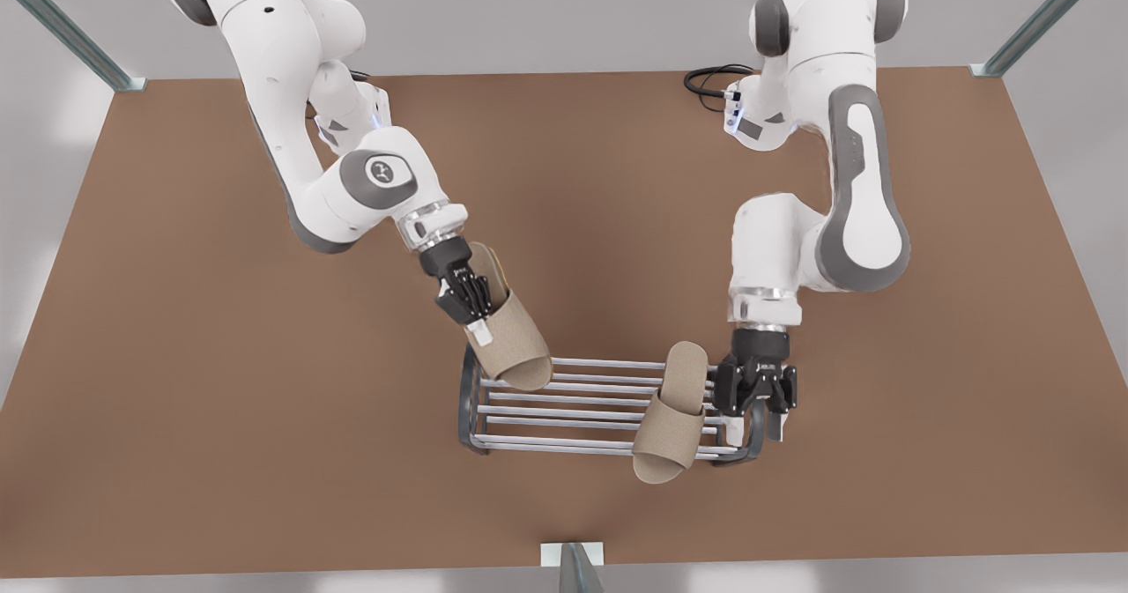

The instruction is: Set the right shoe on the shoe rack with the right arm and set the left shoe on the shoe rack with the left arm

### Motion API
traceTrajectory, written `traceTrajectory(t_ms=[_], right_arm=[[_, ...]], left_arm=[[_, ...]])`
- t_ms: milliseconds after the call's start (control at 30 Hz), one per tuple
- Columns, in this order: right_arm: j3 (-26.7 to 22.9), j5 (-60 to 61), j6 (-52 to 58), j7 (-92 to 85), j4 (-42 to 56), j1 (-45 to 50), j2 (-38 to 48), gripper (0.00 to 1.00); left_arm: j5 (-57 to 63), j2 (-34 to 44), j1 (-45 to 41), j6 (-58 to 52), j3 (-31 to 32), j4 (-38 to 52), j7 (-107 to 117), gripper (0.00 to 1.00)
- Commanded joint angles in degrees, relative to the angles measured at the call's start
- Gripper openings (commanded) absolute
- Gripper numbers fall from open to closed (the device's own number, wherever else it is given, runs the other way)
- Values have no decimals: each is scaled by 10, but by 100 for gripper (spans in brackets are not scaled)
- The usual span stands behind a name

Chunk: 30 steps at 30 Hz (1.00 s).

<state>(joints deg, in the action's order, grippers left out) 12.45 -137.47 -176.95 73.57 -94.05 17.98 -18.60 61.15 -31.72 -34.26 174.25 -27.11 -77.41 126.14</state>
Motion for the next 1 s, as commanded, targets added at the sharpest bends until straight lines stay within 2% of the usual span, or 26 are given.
traceTrajectory(t_ms=[0,33,67,100,200,233,300,333,367,667,967], right_arm=[[-24,38,6,3,33,43,-22,21],[-57,49,13,3,63,92,-46,21],[-87,80,13,2,81,123,-70,21],[-89,90,13,2,105,124,-97,21],[-124,92,7,2,139,141,-135,21],[-144,108,3,2,166,141,-164,21],[-163,109,5,3,169,154,-184,21],[-168,109,10,3,169,160,-198,21],[-168,112,13,4,177,167,-207,21],[-189,118,15,4,200,184,-232,21],[-190,115,72,2,207,186,-245,21]], left_arm=[[-464,34,72,-508,91,33,-1076,100],[-614,45,96,-651,87,64,-1171,100],[-659,54,107,-843,80,79,-1223,100],[-657,76,126,-932,79,93,-1287,100],[-650,124,144,-1048,64,91,-1355,100],[-652,144,147,-1055,81,86,-1331,100],[-648,163,191,-1055,172,60,-1279,100],[-648,158,191,-1053,183,28,-1286,100],[-648,155,192,-1042,188,6,-1281,100],[-647,163,191,-1044,181,14,-1292,100],[-647,177,190,-1054,182,13,-1291,100]])
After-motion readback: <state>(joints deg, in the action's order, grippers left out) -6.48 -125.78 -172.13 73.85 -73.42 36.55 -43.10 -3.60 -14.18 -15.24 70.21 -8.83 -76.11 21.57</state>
